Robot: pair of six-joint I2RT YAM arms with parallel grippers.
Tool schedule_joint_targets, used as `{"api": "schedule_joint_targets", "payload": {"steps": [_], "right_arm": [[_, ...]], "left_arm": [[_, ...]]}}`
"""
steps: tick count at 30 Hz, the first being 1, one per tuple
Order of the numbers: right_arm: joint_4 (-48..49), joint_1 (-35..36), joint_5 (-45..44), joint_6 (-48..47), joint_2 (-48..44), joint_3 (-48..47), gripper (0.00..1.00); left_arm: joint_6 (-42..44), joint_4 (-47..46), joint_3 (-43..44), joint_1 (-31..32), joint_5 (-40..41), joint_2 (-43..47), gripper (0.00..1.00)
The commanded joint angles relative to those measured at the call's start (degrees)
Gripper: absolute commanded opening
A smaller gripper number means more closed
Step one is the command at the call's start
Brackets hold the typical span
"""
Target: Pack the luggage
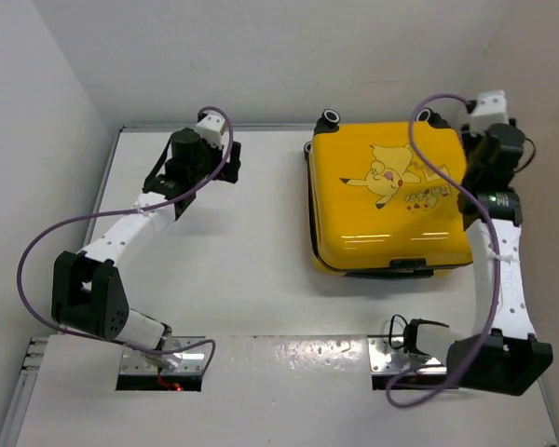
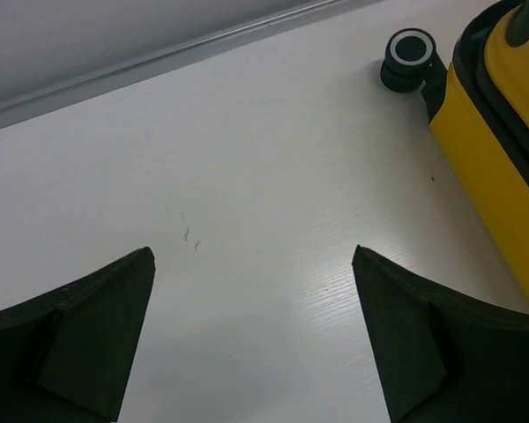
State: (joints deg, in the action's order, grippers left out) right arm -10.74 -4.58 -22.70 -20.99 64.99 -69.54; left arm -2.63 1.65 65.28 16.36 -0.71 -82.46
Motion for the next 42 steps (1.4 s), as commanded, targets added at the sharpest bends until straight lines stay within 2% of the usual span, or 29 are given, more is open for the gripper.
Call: {"api": "schedule_joint_targets", "payload": {"steps": [1, 3, 4, 9, 11, 13, 19, 28, 33, 36, 39, 40, 42], "right_arm": [[1.34, -11.47, 0.28, 0.51, -0.66, 1.68, 0.46], [0.73, -15.27, 4.04, 0.78, 0.92, 2.91, 0.45], [-0.23, -21.29, 5.63, 2.00, 1.54, 2.92, 0.45], [-7.09, -31.87, 21.07, 1.57, 5.84, 1.42, 0.44], [-11.57, -34.34, 25.39, 0.17, 8.56, 0.90, 0.45], [-14.98, -35.93, 33.66, -0.27, 10.32, 0.72, 0.45], [-16.42, -36.82, 41.23, -2.65, 18.14, 3.35, 0.45], [-13.42, -33.22, 40.63, 0.95, 29.31, 8.63, 0.43], [-15.36, -29.09, 39.84, 4.73, 34.32, 10.02, 0.38], [-16.24, -24.52, 40.45, 4.82, 34.06, 12.13, 0.37], [-17.12, -15.33, 42.81, 7.53, 31.09, 13.72, 0.37], [-17.12, -15.28, 43.00, 7.55, 30.55, 14.16, 0.37], [-16.24, -9.08, 43.96, 10.95, 29.49, 14.60, 0.37]], "left_arm": [[-2.11, -0.07, -0.06, -1.06, -1.57, 0.55, 1.00], [-2.11, 0.54, 0.55, -1.07, -2.19, 0.54, 1.00], [-2.11, 0.55, 0.55, -1.68, -2.80, 0.02, 1.00], [-3.78, 1.07, 1.26, -2.99, -3.94, -1.21, 1.00], [-3.78, 1.07, 1.87, -3.52, -4.56, -1.22, 1.00], [-3.78, 1.07, 2.39, -3.53, -5.09, -1.74, 1.00], [-4.40, 1.60, 3.72, -4.76, -6.15, -2.80, 1.00], [-7.47, 3.27, 4.86, -7.92, -9.65, -1.49, 1.00], [-16.51, 2.66, 1.53, -14.93, -15.35, -0.95, 1.00], [-20.83, 2.66, 0.73, -18.45, -16.69, -1.56, 1.00], [-23.37, 3.18, -0.41, -21.00, -18.00, -2.09, 1.00], [-24.08, 3.18, -0.41, -21.63, -18.62, -2.10, 1.00], [-25.40, 3.88, -1.02, -22.68, -18.63, -2.10, 1.00]]}}
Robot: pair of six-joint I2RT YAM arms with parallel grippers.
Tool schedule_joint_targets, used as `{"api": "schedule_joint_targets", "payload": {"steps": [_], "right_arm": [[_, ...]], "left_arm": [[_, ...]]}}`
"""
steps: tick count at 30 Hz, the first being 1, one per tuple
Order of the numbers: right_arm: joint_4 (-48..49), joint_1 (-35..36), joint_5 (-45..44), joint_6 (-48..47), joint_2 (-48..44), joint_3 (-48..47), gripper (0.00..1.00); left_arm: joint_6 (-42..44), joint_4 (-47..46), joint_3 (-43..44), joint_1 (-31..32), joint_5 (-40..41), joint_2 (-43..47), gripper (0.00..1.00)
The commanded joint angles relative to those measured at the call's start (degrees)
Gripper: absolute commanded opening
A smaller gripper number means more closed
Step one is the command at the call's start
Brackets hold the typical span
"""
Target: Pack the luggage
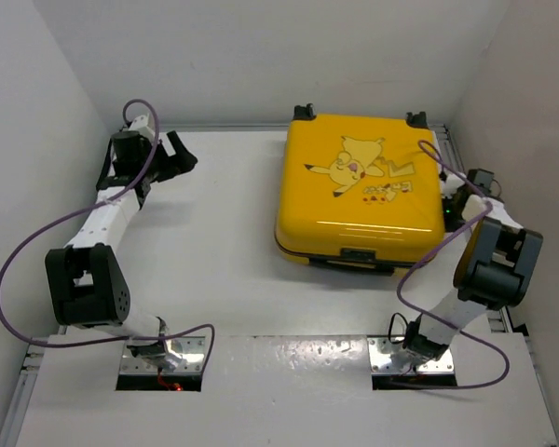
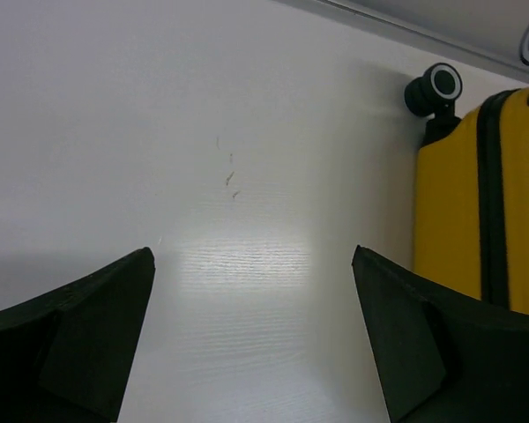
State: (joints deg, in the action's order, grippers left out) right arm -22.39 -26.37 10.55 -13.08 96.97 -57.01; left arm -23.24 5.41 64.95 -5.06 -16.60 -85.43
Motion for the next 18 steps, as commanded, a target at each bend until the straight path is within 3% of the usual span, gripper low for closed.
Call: {"api": "schedule_joint_targets", "payload": {"steps": [1, 6, 11, 14, 18], "right_arm": [[-4.33, 14.05, 10.98, 4.02, -3.88, 2.00, 0.37], [2.51, 29.06, 11.60, 15.69, -8.01, 2.17, 0.42], [7.79, 39.09, 11.34, 22.13, -10.04, 1.91, 0.48], [9.64, 42.19, 9.94, 24.24, -11.62, 2.08, 0.52], [14.65, 43.68, 8.53, 26.08, -15.74, 4.98, 0.52]], "left_arm": [[-4.79, 0.13, -0.70, -2.14, -2.74, 0.88, 1.00], [-9.26, 4.42, -3.68, -7.05, -3.35, 0.88, 1.00], [-9.98, 12.33, -3.69, -10.06, -2.13, 0.88, 1.00], [-9.36, 17.52, -3.69, -12.78, 1.03, 3.24, 1.00], [-10.85, 21.57, -6.05, -17.69, 2.89, 7.81, 0.88]]}}
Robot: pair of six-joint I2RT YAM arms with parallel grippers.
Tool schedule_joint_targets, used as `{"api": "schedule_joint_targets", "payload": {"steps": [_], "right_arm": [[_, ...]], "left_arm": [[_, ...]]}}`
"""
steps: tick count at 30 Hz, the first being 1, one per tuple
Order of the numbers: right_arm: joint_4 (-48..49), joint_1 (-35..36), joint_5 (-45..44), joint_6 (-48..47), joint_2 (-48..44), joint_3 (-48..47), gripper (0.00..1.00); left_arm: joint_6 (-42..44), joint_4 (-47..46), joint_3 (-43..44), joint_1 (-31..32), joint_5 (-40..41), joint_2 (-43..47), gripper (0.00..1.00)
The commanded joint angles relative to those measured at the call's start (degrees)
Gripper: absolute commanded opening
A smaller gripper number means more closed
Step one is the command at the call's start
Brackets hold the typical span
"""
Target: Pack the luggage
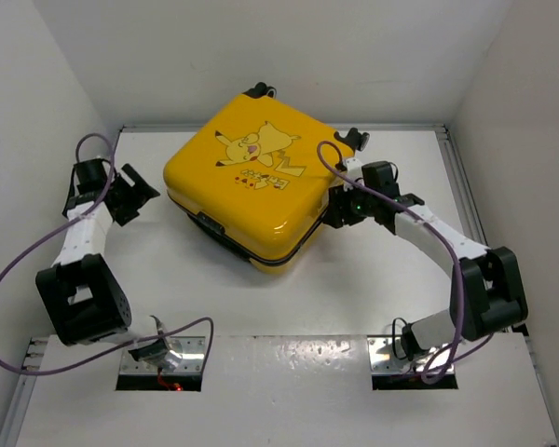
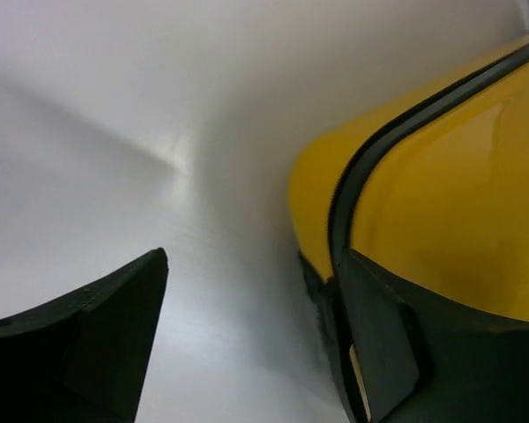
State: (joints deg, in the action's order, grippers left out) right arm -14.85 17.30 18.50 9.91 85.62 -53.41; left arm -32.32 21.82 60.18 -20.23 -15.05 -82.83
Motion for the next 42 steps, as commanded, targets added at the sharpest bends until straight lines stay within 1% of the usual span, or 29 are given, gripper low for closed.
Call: {"api": "schedule_joint_targets", "payload": {"steps": [1, 3, 5, 6, 7, 9, 10, 12, 13, 14, 17, 20, 22, 23, 24, 26, 27, 31, 32, 33, 34, 38, 41, 42], "right_arm": [[8.07, 0.19, 0.05, 3.01, -5.02, 2.77, 0.52], [10.71, 0.54, -0.31, 1.87, -7.21, 4.62, 0.52], [12.04, 1.77, -0.04, 0.29, -7.66, 6.21, 0.52], [13.17, 2.64, 0.04, -0.33, -7.75, 6.38, 0.52], [13.53, 3.17, 0.04, -0.68, -7.75, 6.56, 0.52], [14.58, 5.45, -0.57, -1.03, -6.97, 7.09, 0.52], [16.76, 8.25, -1.44, -1.38, -6.18, 7.26, 0.52], [17.48, 10.38, -2.76, -1.65, -5.12, 6.74, 0.52], [17.58, 12.47, -4.86, -2.09, -3.72, 6.30, 0.48], [17.40, 14.15, -5.75, -2.26, -3.45, 5.78, 0.48], [17.22, 15.31, -8.74, -2.09, -4.32, 7.17, 0.46], [19.06, 14.52, -9.10, -1.83, -7.92, 12.17, 0.44], [19.33, 14.60, -8.66, -2.62, -10.29, 15.51, 0.44], [19.33, 14.60, -8.48, -2.62, -11.43, 15.53, 0.44], [19.42, 14.78, -8.13, -2.44, -11.44, 16.14, 0.44], [19.86, 15.30, -7.96, -1.92, -11.54, 15.97, 0.44], [19.69, 16.00, -8.22, -1.31, -11.53, 15.71, 0.44], [20.56, 16.89, -8.83, 0.02, -11.71, 15.00, 0.44], [20.65, 16.98, -9.27, 0.11, -11.88, 15.09, 0.44], [20.91, 16.46, -9.45, 0.37, -12.23, 15.17, 0.44], [20.92, 16.45, -9.54, 0.28, -12.84, 15.26, 0.46], [21.09, 15.31, -10.06, 0.90, -15.13, 16.05, 0.49], [20.65, 14.08, -12.51, 1.25, -16.98, 15.53, 0.56], [20.30, 13.90, -13.31, 1.25, -18.29, 15.35, 0.58]], "left_arm": [[-1.79, 6.46, -1.99, -3.75, 1.34, 6.00, 0.82], [-1.79, 8.05, -4.19, -6.74, -1.38, 7.06, 0.80], [-1.18, 9.55, -6.90, -8.07, -4.36, 8.38, 0.75], [-1.17, 9.55, -7.97, -8.07, -4.38, 9.86, 0.72], [-1.17, 9.55, -9.11, -8.07, -5.25, 10.57, 0.68], [-2.57, 10.16, -12.01, -7.54, -5.25, 11.20, 0.68], [-2.58, 10.17, -12.80, -6.85, -5.25, 11.98, 0.68], [-3.19, 10.78, -15.34, -6.32, -5.95, 12.68, 0.65], [-3.19, 11.31, -16.05, -6.31, -7.26, 12.69, 0.65], [-3.19, 11.31, -16.58, -5.71, -7.28, 13.30, 0.64], [-4.06, 11.31, -18.34, -3.60, -9.91, 15.32, 0.64], [-6.70, 8.25, -21.85, -0.08, -14.38, 16.99, 0.61], [-9.41, 2.29, -23.18, 3.24, -15.27, 17.52, 0.59], [-10.22, 2.26, -24.05, 4.22, -15.97, 17.52, 0.59], [-10.92, -0.87, -24.06, 5.02, -15.98, 17.52, 0.59], [-13.03, -3.27, -25.20, 6.34, -15.98, 17.52, 0.59], [-13.82, -6.67, -25.20, 7.04, -16.59, 16.83, 0.59], [-17.68, -13.97, -26.08, 8.63, -17.99, 15.42, 0.59], [-17.69, -14.61, -25.47, 10.11, -18.00, 14.54, 0.59], [-18.30, -15.23, -25.47, 10.12, -18.00, 14.01, 0.59], [-18.31, -16.97, -25.47, 10.99, -18.00, 14.01, 0.59], [-19.80, -16.99, -24.76, 13.63, -14.67, 10.42, 0.57], [-20.42, -15.95, -24.76, 15.30, -11.07, 8.21, 0.52], [-20.42, -15.94, -24.76, 15.83, -9.40, 6.99, 0.52]]}}
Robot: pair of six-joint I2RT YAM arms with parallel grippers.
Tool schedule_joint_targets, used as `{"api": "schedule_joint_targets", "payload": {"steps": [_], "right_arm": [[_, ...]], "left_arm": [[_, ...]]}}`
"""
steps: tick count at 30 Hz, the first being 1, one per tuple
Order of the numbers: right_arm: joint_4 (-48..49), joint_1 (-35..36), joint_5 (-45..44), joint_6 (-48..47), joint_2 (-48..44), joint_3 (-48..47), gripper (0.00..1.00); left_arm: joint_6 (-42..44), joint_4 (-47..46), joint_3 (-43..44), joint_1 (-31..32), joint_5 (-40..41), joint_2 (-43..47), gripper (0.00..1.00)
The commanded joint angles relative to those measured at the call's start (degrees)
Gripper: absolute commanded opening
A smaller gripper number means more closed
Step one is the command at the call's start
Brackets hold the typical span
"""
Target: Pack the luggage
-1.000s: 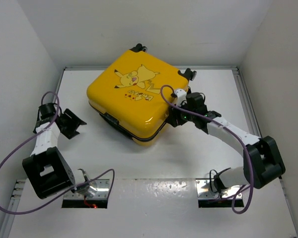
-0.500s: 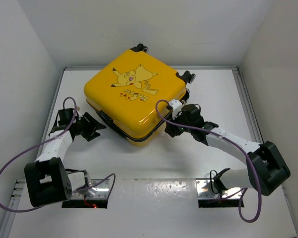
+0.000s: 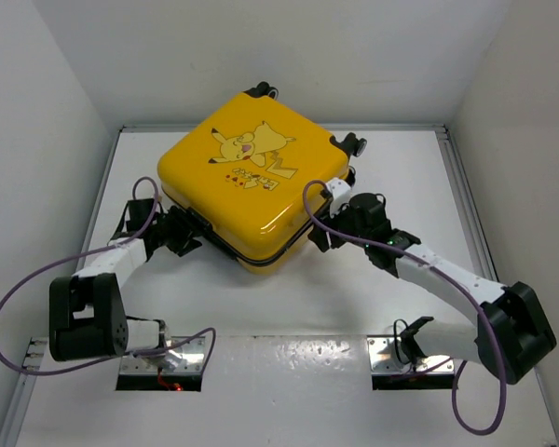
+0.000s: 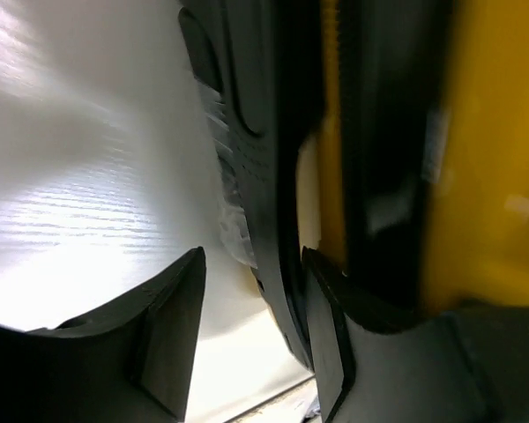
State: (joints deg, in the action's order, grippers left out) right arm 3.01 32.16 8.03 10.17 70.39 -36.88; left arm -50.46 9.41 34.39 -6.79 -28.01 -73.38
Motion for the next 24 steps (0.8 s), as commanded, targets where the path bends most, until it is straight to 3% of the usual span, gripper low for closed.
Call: {"api": "schedule_joint_targets", "payload": {"steps": [1, 3, 8, 12, 13, 15, 18, 21, 24], "right_arm": [[1.14, -1.83, -3.54, 0.99, -3.41, -1.35, 0.58], [-0.79, -2.19, -6.00, 0.73, -5.08, -2.31, 0.59], [-1.25, -2.63, -13.64, -0.42, -9.04, -0.12, 0.51], [1.56, -3.07, -20.14, -1.90, -10.98, 4.53, 0.23], [1.22, -3.85, -20.86, -1.30, -10.80, 5.67, 0.18], [0.77, -6.23, -17.72, -0.33, -11.06, 6.47, 0.21], [4.45, -7.29, -17.43, -2.08, -12.56, 10.59, 0.24], [6.23, -7.99, -17.09, -2.44, -13.96, 12.80, 0.26], [5.35, -8.52, -18.14, -1.48, -14.49, 12.80, 0.26]], "left_arm": [[-2.28, -3.52, 1.03, 2.39, 4.36, -2.46, 0.52], [-2.80, -3.52, 0.50, 3.70, 7.61, -3.78, 0.50], [-3.42, -4.75, -0.11, 4.85, 12.45, -7.38, 0.47], [-0.53, -2.31, 4.42, 6.69, 19.02, -11.77, 0.44], [0.70, 0.06, 6.54, 7.48, 25.66, -12.83, 0.42], [3.43, 3.85, 11.19, 8.63, 32.11, -15.46, 0.42], [3.44, 6.23, 14.55, 9.15, 35.47, -17.84, 0.42], [1.95, 6.76, 15.18, 9.68, 36.62, -19.16, 0.40], [-0.51, 6.76, 13.96, 9.16, 35.74, -20.66, 0.32]]}}
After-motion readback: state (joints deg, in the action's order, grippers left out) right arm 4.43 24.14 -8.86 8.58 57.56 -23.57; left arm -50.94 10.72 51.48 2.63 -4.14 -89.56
